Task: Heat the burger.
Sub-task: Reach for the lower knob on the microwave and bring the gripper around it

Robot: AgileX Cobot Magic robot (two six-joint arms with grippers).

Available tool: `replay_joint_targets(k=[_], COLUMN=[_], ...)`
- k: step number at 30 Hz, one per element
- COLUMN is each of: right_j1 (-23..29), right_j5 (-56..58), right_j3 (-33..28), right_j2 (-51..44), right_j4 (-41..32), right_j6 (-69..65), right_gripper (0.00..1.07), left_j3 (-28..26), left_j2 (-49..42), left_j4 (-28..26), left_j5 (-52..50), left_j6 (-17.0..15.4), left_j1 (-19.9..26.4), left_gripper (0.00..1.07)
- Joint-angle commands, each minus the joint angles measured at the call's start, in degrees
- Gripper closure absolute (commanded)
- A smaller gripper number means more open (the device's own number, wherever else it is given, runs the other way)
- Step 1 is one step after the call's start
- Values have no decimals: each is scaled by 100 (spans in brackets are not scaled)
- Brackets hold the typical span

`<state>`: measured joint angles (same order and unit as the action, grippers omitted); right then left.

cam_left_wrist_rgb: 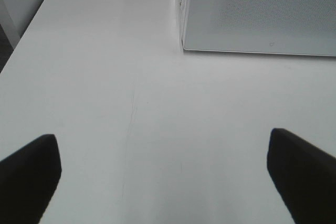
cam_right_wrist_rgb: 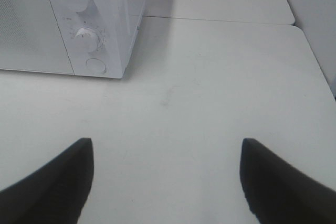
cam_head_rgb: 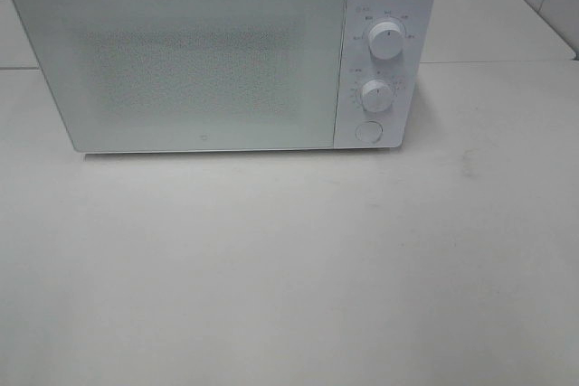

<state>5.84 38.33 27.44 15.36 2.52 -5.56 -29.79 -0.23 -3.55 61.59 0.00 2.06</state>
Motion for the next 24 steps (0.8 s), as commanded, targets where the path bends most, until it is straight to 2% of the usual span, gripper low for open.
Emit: replay_joint_targets(k=[1, 17, 22, 24], right_j1=[-23, -23, -23, -23], right_j5=[-791, -3060, -4148, -4990], right_j3=[-189, -584, -865, -1083], right_j2=[350, 1937, 2487, 2807], right_j4=[-149, -481, -390, -390], right_j6=[-52, -80, -92, -92], right_gripper=[32, 32, 32, 32], left_j3=[17, 17, 17, 17], left_j2=[-132, -132, -132, -132], left_j4=[-11, -11, -11, -11], left_j5=[-17, -17, -17, -17], left_j6=[0, 0, 0, 0], left_j1=[0, 0, 0, 0], left_gripper=[6, 6, 6, 6])
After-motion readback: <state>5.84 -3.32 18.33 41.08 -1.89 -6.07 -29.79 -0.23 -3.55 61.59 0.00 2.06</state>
